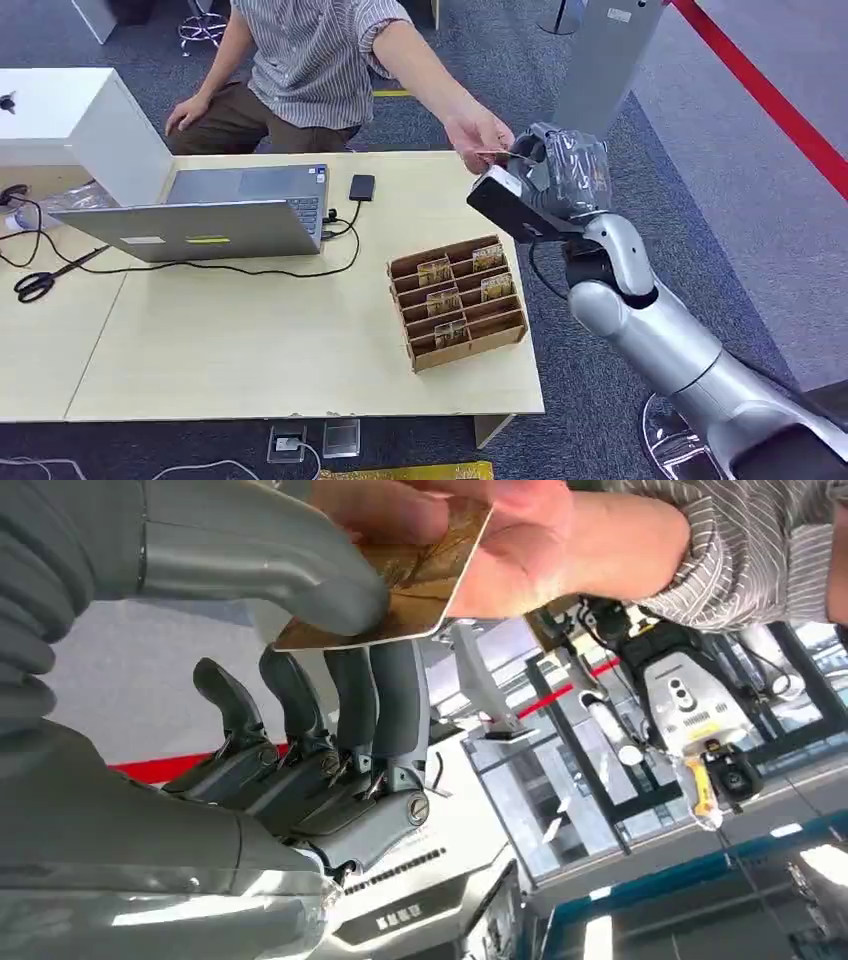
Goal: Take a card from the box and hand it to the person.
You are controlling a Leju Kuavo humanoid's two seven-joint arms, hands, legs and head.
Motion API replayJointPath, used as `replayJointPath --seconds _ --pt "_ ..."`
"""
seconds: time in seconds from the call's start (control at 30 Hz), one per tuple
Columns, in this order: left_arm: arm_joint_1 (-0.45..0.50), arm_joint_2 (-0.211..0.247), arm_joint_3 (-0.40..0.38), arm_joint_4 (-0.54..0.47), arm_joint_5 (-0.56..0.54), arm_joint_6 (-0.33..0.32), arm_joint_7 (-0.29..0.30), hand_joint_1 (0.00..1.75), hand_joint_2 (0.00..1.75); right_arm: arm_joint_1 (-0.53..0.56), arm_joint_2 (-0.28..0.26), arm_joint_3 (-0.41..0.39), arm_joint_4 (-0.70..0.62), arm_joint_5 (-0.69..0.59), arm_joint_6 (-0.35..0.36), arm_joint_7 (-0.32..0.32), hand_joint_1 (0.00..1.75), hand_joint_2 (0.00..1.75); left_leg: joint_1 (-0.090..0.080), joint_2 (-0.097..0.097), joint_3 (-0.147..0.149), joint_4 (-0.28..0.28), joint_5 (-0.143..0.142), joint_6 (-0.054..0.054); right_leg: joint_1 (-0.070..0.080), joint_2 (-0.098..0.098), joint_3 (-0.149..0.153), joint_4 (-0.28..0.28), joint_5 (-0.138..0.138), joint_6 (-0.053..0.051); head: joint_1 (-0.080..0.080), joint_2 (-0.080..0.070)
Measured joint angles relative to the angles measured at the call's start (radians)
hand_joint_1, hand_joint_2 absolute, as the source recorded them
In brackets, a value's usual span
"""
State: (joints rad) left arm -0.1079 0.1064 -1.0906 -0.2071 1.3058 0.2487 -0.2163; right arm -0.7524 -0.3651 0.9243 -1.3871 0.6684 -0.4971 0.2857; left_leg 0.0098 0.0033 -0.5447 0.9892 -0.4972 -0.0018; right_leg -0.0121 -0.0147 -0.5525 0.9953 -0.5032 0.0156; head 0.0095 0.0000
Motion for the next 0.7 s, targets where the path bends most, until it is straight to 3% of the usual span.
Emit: replayJointPath --seconds 0.1,0.13,0.3,0.33,0.53,0.7 --pt "0.001 0.000 0.000 0.000 0.001 0.000 0.000 0.00 1.75 -0.001 0.005 0.009 0.013 -0.006 -0.001 0.002 1.47 1.75 0.000 0.000 0.000 0.000 0.000 0.000 0.000 0.000 0.000 0.000 0.000 0.000 0.000 0.000" --pt "0.001 0.000 0.000 0.000 0.003 0.000 0.000 0.00 1.75 -0.002 0.006 0.013 0.018 -0.007 -0.001 0.002 0.00 1.75 0.000 0.000 0.000 0.000 0.000 0.000 0.000 0.000 0.000 0.000 0.000 0.000 0.000 0.000" --pt "0.003 0.000 0.000 0.000 0.006 -0.002 -0.012 0.00 1.75 -0.005 0.006 0.027 0.035 -0.014 -0.004 0.002 0.00 1.75 0.000 0.000 0.000 0.000 0.000 0.000 0.000 0.000 0.000 0.000 0.000 0.000 0.000 0.000" --pt "0.003 0.000 0.000 0.000 0.006 -0.004 -0.015 0.00 0.00 -0.007 0.006 0.030 0.039 -0.016 -0.005 0.002 0.00 1.75 0.000 0.000 0.000 0.000 0.000 0.000 0.000 0.000 0.000 0.000 0.000 0.000 0.000 0.000" --pt "0.004 -0.001 0.000 0.000 0.013 -0.003 -0.018 0.00 0.00 -0.009 0.006 0.038 0.050 -0.054 -0.028 0.004 0.00 1.75 0.000 0.000 0.000 0.000 0.000 0.000 0.000 0.000 0.000 0.000 0.000 0.000 0.000 0.000" --pt "0.005 -0.001 0.002 0.000 0.024 0.010 -0.006 0.00 0.00 0.005 0.005 0.034 0.029 -0.280 -0.032 -0.043 0.00 1.75 0.000 0.000 0.001 0.000 0.000 0.000 0.000 0.000 0.000 0.000 0.000 0.000 0.000 0.000"
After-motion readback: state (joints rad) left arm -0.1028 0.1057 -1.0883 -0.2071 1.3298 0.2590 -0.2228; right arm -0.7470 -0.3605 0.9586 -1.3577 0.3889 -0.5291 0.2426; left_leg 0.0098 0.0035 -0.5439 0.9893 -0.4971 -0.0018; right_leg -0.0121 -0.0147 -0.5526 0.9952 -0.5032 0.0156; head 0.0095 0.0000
